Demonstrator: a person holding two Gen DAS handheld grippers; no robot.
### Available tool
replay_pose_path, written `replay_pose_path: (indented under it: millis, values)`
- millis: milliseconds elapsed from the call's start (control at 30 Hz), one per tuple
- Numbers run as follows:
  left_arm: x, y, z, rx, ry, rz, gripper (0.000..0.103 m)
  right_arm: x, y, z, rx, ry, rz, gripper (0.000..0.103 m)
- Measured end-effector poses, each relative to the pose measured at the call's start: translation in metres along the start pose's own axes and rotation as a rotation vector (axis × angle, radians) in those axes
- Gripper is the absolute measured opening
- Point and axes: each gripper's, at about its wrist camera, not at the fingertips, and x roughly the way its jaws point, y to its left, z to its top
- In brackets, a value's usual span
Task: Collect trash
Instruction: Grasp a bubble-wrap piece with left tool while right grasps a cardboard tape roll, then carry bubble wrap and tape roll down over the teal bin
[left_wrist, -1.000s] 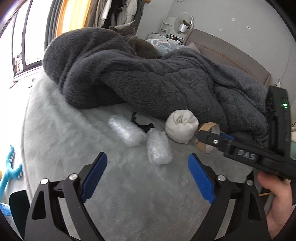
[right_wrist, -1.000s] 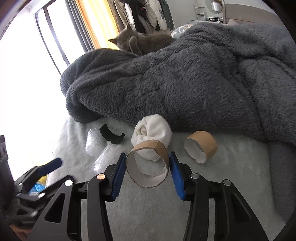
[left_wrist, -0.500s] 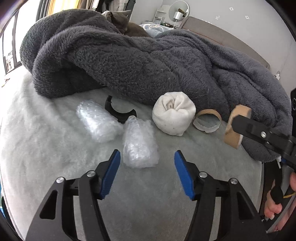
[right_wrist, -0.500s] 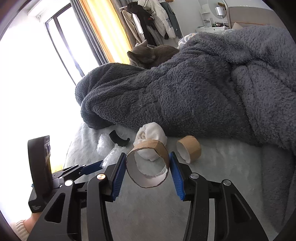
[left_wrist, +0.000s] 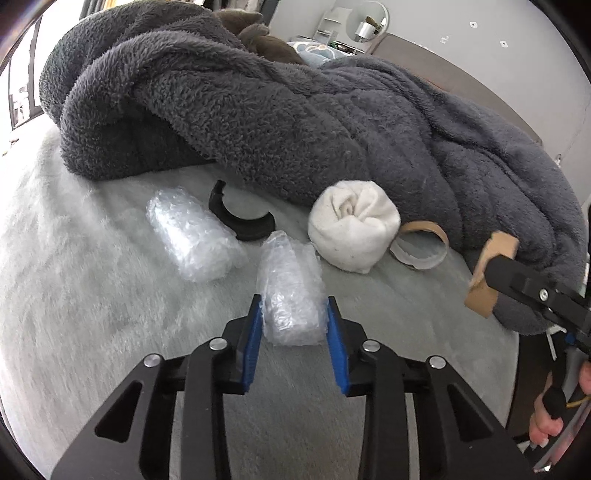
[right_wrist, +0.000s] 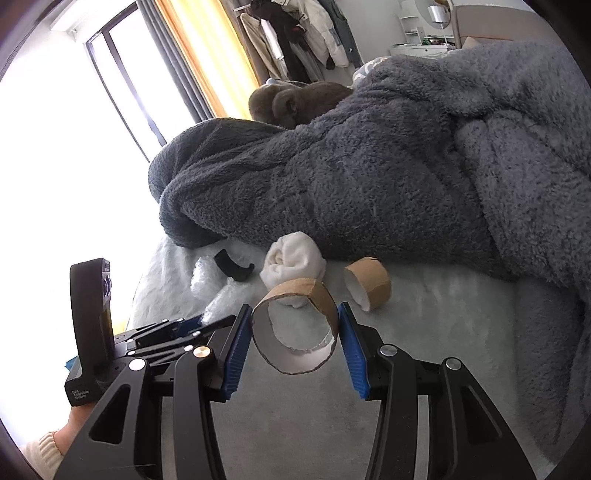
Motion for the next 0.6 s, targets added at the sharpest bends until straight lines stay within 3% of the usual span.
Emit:
replay_pose_path:
  millis: [367,600]
  values:
    - [-0.036,0.003,-0.018,0.088,0.050,-0.037,0.035,0.012,0.038,0.005,-0.051,0.023,0.058,0.048]
    - [-0.071,0.032,-0.027,0.059,0.045,-0.026,0.035,0.028,0.081,0.009,-0.105,0.033,0.093,0.048]
